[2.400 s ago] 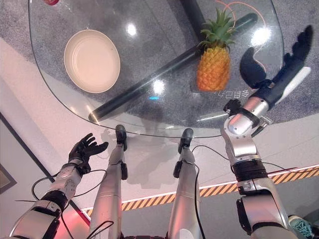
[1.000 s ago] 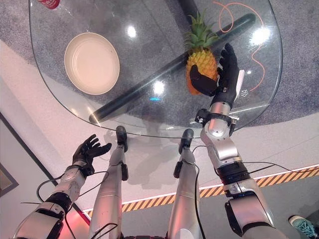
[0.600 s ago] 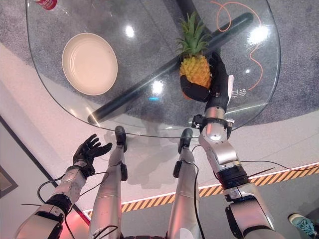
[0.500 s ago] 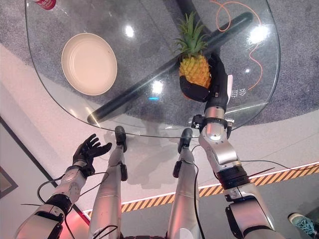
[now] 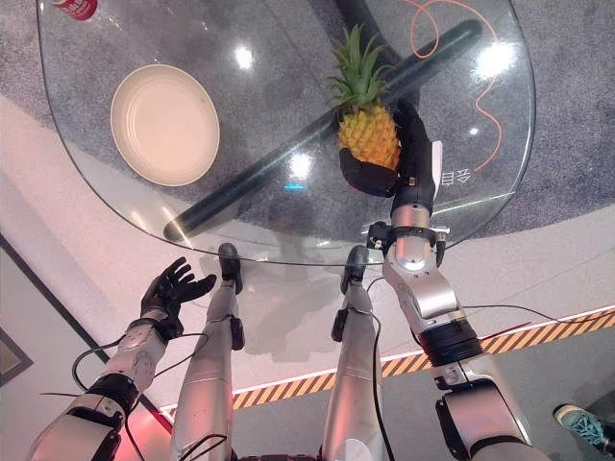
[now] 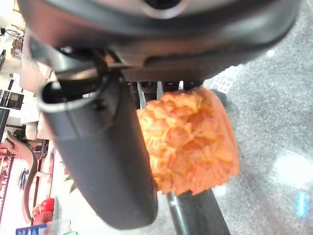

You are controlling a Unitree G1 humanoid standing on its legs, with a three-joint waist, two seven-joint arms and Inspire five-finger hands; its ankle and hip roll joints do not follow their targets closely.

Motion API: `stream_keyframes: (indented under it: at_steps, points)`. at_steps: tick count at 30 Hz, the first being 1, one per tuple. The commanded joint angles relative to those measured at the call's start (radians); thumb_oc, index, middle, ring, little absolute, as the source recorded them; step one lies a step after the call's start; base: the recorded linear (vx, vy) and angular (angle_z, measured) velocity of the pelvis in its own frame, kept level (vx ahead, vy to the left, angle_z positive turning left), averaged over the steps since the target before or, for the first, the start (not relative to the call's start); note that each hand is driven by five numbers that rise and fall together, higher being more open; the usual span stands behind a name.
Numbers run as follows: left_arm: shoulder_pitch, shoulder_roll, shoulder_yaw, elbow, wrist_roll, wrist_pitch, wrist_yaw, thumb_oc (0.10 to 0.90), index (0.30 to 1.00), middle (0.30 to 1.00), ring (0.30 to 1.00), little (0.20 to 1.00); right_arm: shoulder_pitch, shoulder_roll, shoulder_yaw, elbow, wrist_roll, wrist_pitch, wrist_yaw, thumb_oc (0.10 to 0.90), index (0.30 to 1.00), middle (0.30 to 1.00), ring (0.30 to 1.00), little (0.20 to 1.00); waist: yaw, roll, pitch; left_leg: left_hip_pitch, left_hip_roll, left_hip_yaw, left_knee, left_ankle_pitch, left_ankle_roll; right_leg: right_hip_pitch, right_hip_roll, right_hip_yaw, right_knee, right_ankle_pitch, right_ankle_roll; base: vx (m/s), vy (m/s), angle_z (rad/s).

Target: Pick up the fruit to the plate

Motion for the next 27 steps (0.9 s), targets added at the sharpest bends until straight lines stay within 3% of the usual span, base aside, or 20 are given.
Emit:
stream_keyframes:
  at_steps: [1, 9, 19, 27]
  points:
    - [0.085, 0.044, 0.047, 0.002, 0.0, -0.01, 0.02, 0.8, 0.9, 0.9, 0.9, 0.9, 0.13, -0.085, 0.014, -0.015, -0.089, 0.086, -0.021, 0.1, 0.3, 0.3, 0.3, 0.2, 0.011, -0.028, -0.012, -0.039, -0.034, -0.004, 0.083, -0.057, 0.025, -0.007, 0.036, -0.04, -0.063, 0.058, -0.012, 0.0, 0.0, 0.0]
    - [0.101, 0.04, 0.05, -0.023, -0.002, -0.012, 0.023, 0.8, 0.9, 0.9, 0.9, 0.9, 0.116, -0.136, -0.003, -0.069, -0.182, 0.159, -0.047, 0.1, 0.3, 0.3, 0.3, 0.2, 0.01, -0.024, -0.012, -0.051, -0.031, -0.008, 0.093, -0.059, 0.024, -0.023, 0.039, -0.032, -0.053, 0.055, -0.009, 0.0, 0.0, 0.0]
    - [0.091, 0.044, 0.074, -0.016, -0.059, -0.036, 0.033, 0.8, 0.9, 0.9, 0.9, 0.9, 0.103, -0.142, -0.004, -0.065, -0.2, 0.166, -0.058, 0.1, 0.3, 0.3, 0.3, 0.2, 0.012, -0.025, -0.012, -0.045, -0.03, -0.011, 0.09, -0.062, 0.022, -0.017, 0.038, -0.034, -0.05, 0.049, -0.01, 0.0, 0.0, 0.0]
    - [0.088, 0.057, 0.187, -0.101, -0.239, -0.216, 0.158, 0.8, 0.9, 0.9, 0.9, 0.9, 0.116, -0.134, -0.024, -0.063, -0.222, 0.114, -0.112, 0.1, 0.3, 0.3, 0.3, 0.2, 0.021, -0.021, -0.012, -0.035, -0.033, -0.017, 0.096, -0.071, 0.022, -0.008, 0.033, -0.039, -0.041, 0.033, -0.015, 0.0, 0.0, 0.0]
